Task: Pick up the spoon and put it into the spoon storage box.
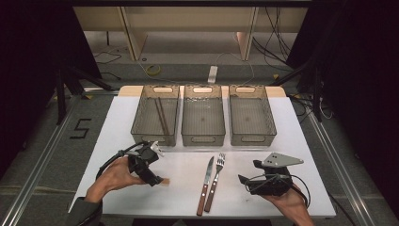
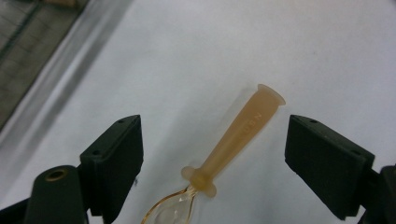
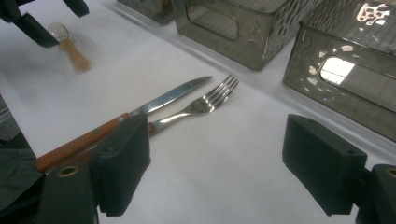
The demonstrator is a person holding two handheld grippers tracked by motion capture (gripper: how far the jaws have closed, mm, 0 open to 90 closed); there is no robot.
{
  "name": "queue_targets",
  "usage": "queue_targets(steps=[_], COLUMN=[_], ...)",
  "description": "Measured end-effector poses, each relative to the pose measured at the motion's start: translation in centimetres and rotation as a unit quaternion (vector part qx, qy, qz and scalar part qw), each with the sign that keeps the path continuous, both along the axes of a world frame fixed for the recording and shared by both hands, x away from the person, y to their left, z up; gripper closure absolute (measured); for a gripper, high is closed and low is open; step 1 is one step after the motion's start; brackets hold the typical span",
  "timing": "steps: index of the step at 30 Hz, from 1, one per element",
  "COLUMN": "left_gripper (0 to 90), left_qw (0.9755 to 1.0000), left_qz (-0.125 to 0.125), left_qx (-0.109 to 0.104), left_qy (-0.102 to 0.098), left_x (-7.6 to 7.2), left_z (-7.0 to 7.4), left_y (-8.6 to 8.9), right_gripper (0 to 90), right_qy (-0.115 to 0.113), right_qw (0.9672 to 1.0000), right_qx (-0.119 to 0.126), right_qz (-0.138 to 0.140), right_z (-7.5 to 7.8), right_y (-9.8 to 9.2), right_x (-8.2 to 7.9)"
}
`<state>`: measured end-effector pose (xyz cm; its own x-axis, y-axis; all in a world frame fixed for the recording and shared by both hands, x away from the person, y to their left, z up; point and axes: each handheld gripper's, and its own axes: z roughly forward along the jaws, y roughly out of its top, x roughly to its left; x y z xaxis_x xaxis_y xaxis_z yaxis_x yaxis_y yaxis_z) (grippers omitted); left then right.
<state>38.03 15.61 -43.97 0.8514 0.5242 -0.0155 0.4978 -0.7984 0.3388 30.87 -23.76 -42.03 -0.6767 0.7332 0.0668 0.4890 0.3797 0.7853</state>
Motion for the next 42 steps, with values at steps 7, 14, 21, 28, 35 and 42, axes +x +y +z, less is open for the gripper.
queue_targets(steps=[7, 14, 21, 28, 35, 42], left_gripper=[20.3, 24.6, 33.7, 44.2, 51.3, 61.3], left_qw=[0.9997, 0.999, 0.9972, 0.9975, 0.997, 0.9963], left_qz=[-0.014, -0.023, -0.037, -0.035, -0.041, -0.056], left_qx=[0.018, 0.036, 0.063, 0.06, 0.063, 0.06], left_qy=[0.007, 0.01, 0.015, 0.015, 0.021, 0.023], left_x=[-0.3, -0.4, -0.5, -0.5, -0.4, -0.5], left_z=[-0.8, -1.3, -2.1, -2.1, -2.2, -2.1], left_y=[-0.3, -0.4, -0.9, -0.8, -0.8, -0.8], right_gripper=[23.8, 24.1, 24.3, 24.6, 25.0, 25.1], right_qy=[-0.003, -0.001, 0.0, 0.0, -0.001, -0.001], right_qw=[1.0, 1.0, 1.0, 1.0, 1.0, 1.0], right_qx=[0.004, 0.003, 0.002, 0.002, -0.002, -0.001], right_qz=[-0.001, 0.0, 0.0, 0.0, -0.001, -0.001], right_z=[0.0, 0.0, -0.1, -0.2, -0.2, -0.2], right_y=[0.0, 0.1, 0.1, 0.1, 0.1, 0.1], right_x=[0.0, 0.0, 0.0, 0.1, 0.1, 0.1])
